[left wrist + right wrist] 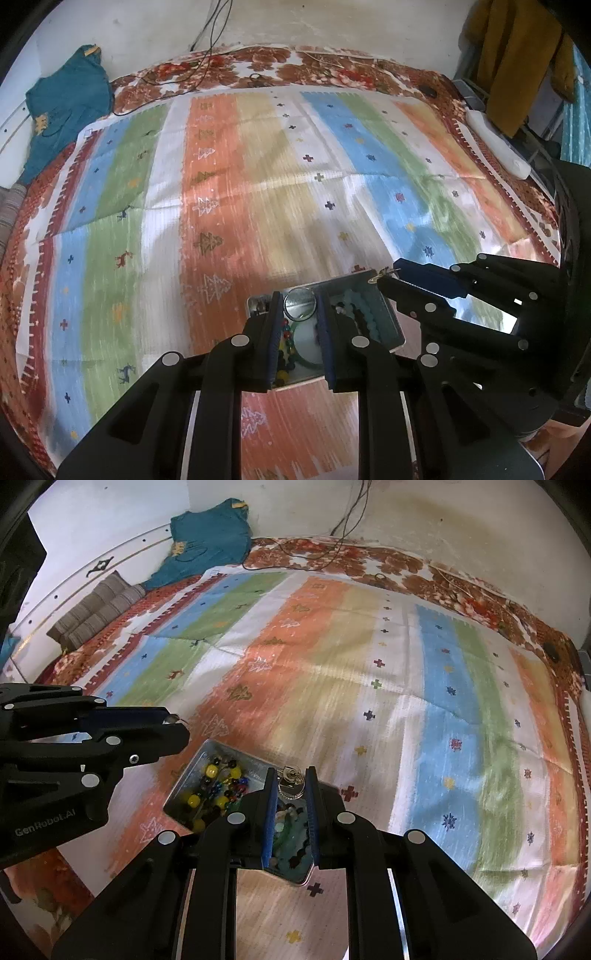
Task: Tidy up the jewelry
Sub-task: 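Carry both rings over the silver tin with both tools, then open both tools to drop the rings into the tin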
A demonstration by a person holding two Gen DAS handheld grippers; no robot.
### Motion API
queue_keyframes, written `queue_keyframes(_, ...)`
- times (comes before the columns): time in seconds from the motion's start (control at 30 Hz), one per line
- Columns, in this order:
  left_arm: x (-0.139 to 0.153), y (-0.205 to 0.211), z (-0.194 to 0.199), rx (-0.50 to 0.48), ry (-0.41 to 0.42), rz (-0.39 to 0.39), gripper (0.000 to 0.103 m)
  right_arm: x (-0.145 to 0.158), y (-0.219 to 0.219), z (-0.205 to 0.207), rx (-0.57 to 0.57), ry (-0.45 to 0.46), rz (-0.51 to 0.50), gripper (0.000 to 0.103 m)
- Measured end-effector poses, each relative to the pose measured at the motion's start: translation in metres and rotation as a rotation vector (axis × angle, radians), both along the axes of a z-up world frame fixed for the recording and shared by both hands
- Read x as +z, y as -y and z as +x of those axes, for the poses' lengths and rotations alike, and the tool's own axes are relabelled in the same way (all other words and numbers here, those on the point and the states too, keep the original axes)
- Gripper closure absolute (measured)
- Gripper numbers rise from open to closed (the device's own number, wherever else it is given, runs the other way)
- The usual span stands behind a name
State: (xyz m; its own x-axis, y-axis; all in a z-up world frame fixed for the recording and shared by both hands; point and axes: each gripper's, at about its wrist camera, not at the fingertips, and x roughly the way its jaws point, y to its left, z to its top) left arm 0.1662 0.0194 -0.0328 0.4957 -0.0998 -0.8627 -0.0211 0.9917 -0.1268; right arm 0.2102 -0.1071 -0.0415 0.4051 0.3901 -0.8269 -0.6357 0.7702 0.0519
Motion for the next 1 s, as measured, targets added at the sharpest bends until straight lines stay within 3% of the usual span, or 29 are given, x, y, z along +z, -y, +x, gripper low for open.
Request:
queue_keyframes(0.1, -0.001, -0.004, -0.003, 0.013, -0.006, -0.013, 0.078, 0.000, 0.002, -0.003, 0.000, 0.002, -0.010, 0.086)
queue_keyframes(0.2, 0.001, -0.007, -0.007, 0.026, 0.005, -0.020, 0.071, 0.002, 0.006, -0.008, 0.004, 0.004, -0.001, 0.071)
queue_keyframes(0.4, 0.006, -0.012, -0.020, 0.050, 0.021, -0.019, 0.061, 0.006, 0.015, -0.018, -0.003, 0.015, 0.012, 0.070)
queue_keyframes(0.5, 0.011, -0.012, -0.031, 0.057, 0.043, 0.008, 0.056, 0.010, 0.022, -0.023, -0.016, 0.031, 0.018, 0.062)
queue_keyframes(0.7, 0.022, -0.005, -0.053, 0.047, 0.089, 0.023, 0.039, 0.014, 0.035, -0.029, -0.034, 0.033, 0.036, 0.054)
queue_keyframes(0.83, 0.023, -0.002, -0.064, 0.050, 0.109, 0.044, 0.024, 0.017, 0.041, -0.036, -0.037, 0.038, 0.054, 0.042)
queue_keyframes(1.0, 0.025, -0.003, -0.078, 0.053, 0.121, 0.048, 0.013, 0.023, 0.045, -0.048, -0.020, 0.060, 0.066, 0.033)
